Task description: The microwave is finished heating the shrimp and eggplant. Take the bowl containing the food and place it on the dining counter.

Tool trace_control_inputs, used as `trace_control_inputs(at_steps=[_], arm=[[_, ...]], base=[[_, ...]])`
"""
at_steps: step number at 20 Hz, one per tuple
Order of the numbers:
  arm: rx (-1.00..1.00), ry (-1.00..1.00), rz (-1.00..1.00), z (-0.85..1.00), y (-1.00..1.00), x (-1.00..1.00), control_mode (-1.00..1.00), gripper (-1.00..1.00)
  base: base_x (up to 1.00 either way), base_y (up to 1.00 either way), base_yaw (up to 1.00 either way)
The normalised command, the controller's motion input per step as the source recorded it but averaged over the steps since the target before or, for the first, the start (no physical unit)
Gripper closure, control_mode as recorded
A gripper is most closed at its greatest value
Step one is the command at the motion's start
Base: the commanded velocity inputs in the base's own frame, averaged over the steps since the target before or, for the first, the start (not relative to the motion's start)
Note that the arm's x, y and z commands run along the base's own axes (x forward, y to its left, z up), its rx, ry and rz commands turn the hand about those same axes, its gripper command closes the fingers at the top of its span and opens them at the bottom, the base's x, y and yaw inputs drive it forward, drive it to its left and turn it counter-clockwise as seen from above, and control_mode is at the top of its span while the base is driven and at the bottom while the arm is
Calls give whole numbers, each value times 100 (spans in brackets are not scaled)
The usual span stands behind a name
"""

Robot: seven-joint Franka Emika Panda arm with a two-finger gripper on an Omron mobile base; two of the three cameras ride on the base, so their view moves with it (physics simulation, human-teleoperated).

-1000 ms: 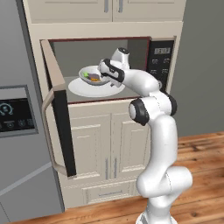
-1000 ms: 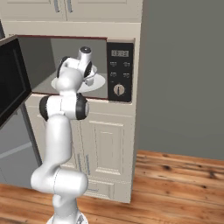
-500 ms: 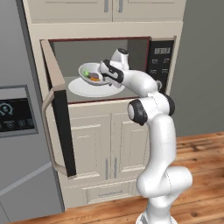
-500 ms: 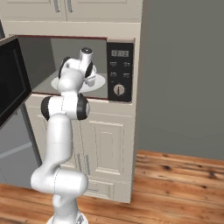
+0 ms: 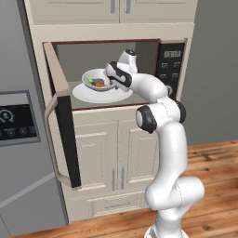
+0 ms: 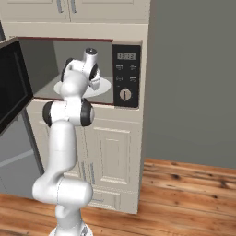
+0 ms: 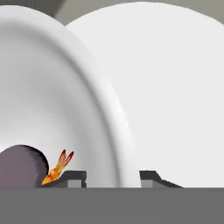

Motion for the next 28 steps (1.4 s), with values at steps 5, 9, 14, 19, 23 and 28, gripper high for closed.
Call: trace_control_inputs(at_steps=[5,9,14,19,23,28], arm=[[0,-9,0,0,0,-53,-100,100],[0,-20,0,0,2,-89,-100,100],[0,-25,0,0,5,-100,-100,100],[1,-34,1,9,0,-100,-100,100],[10,-29,0,37,5,-100,-100,100],[20,-7,0,73,2,-100,-100,100]], base=[[0,0,0],[0,0,0],[0,0,0],[0,0,0],[0,0,0],[0,0,0]])
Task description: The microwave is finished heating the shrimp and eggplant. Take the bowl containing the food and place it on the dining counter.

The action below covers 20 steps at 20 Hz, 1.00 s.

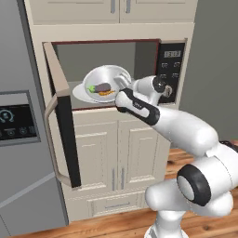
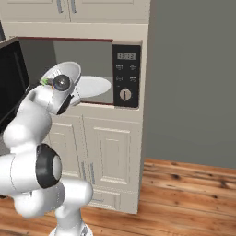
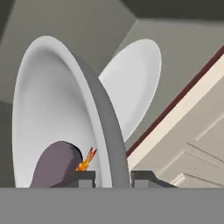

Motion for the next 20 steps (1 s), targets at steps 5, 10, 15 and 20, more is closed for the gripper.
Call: trace_control_inputs(at_steps=[5,10,15,20], arm=[[20,14,0,98,0,-100,-100,100],[9,28,1,49,-11,-100,-100,100],[-2,25,1,-3,-47,-100,-100,100],[-2,5,-1,-12,-34,-50,-100,100]], base=[[0,0,0],[0,0,0],[0,0,0],[0,0,0]])
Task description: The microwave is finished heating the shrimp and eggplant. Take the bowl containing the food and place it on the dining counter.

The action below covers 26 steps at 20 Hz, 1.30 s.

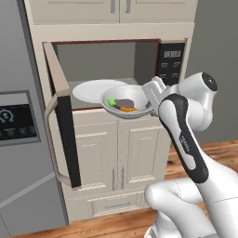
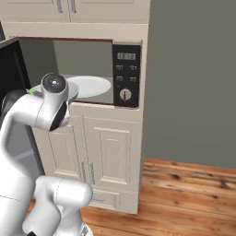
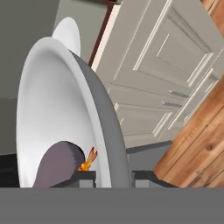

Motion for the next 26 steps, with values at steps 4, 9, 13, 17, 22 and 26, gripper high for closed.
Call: trace_control_inputs(at_steps=[4,9,13,17,22,26], arm=[[0,0,0,0,0,0,-100,100],[0,0,0,0,0,0,-100,100],[0,0,0,0,0,0,-100,100],[0,0,0,0,-8,-9,100,100],[0,0,0,0,0,0,100,100],[0,0,0,0,0,0,100,100]], base=[[0,0,0],[0,0,0],[0,0,0],[-13,-10,0],[-90,-72,17],[-100,-77,46]])
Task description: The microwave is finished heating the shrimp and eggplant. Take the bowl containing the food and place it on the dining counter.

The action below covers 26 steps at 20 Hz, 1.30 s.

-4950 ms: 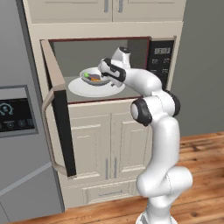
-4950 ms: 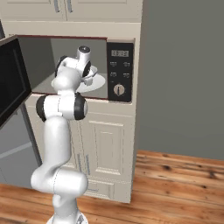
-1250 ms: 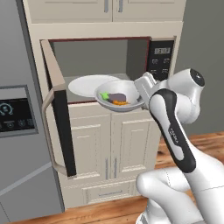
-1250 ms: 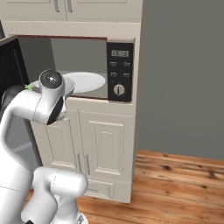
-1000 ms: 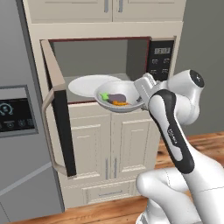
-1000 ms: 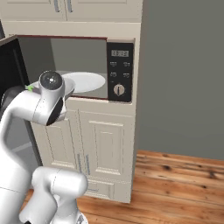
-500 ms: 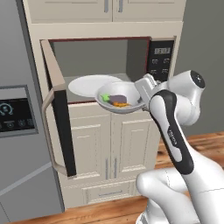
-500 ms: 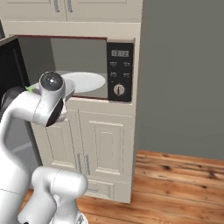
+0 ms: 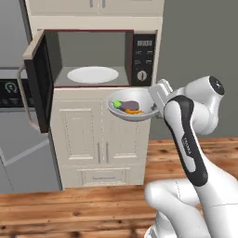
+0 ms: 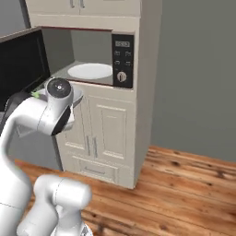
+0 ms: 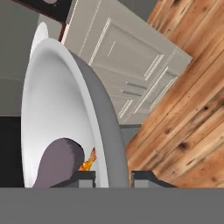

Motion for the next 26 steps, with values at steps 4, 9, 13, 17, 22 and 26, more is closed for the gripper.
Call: trace_control_inputs(at_steps=[4,9,13,17,22,26], arm=[[0,0,0,0,0,0,100,100],[0,0,0,0,0,0,100,100],[0,0,0,0,0,0,100,100],[0,0,0,0,0,0,100,100],[0,0,0,0,0,0,100,100],[0,0,0,0,0,0,100,100]], base=[[-81,-42,84],[-48,-11,99],[-8,-1,99],[5,0,96],[0,0,99],[26,0,86]])
